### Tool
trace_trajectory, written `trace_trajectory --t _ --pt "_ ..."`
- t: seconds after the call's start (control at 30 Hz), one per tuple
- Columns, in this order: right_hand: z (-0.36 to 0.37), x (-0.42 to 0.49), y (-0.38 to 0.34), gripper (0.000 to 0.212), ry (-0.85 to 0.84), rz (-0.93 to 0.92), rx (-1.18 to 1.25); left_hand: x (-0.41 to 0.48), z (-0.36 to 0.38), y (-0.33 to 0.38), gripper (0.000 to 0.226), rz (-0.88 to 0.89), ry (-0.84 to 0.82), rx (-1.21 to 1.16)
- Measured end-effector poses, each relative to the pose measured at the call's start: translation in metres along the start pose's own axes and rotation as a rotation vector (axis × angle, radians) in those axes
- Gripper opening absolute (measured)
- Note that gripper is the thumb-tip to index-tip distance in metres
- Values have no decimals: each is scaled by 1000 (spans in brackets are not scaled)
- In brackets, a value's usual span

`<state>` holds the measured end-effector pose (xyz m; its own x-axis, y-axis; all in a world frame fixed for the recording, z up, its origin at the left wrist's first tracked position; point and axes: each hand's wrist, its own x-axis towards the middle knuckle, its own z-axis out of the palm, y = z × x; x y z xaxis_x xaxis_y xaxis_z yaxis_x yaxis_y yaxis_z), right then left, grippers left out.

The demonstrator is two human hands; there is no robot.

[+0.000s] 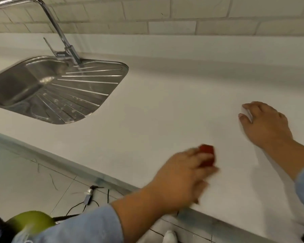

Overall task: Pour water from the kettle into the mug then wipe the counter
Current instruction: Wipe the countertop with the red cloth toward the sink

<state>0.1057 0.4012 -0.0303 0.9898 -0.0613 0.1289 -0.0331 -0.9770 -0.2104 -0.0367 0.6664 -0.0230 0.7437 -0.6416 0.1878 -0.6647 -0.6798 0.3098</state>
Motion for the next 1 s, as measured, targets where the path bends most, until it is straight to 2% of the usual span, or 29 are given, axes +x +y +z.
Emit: trace_trajectory --t 0.03,0.17,0.2,0.27,0.33,0.4,0.47,0.57,0.7,0.77,0.87,0.93,1.0 --pt "0 -1 0 50 -2 -4 -2 -7 -9 -19 44 -86 34 19" --pt "-2 -1 -2 50 -37 7 -8 -38 -52 -84 44 -655 176 150" --pt "-2 0 -2 50 -53 7 -5 -38 -55 -83 40 -720 221 135" --pt "-8 2 -2 49 -97 4 81 -12 -52 -51 32 -659 331 33" --pt "-23 1 4 47 -119 12 292 27 -35 1 32 -461 345 -40" --pt "-40 -6 15 44 -75 14 443 59 -6 59 35 -281 286 -96" --pt "-53 -20 32 42 -41 17 459 76 26 110 39 -168 167 -132" --pt "-63 -45 61 35 -37 48 457 79 59 154 44 -94 -17 -36" --pt "-66 -80 92 29 -55 68 466 62 60 144 49 -87 -26 20" --pt "-63 -98 101 26 -43 52 497 44 49 124 48 -112 3 44" --pt "-60 -121 112 26 -54 1 515 4 20 77 49 -246 50 71" --pt "-57 -134 120 27 -72 -32 531 -27 -1 35 52 -436 93 99" --pt "-57 -145 127 28 -81 -46 566 -53 -24 -7 51 -721 138 143"
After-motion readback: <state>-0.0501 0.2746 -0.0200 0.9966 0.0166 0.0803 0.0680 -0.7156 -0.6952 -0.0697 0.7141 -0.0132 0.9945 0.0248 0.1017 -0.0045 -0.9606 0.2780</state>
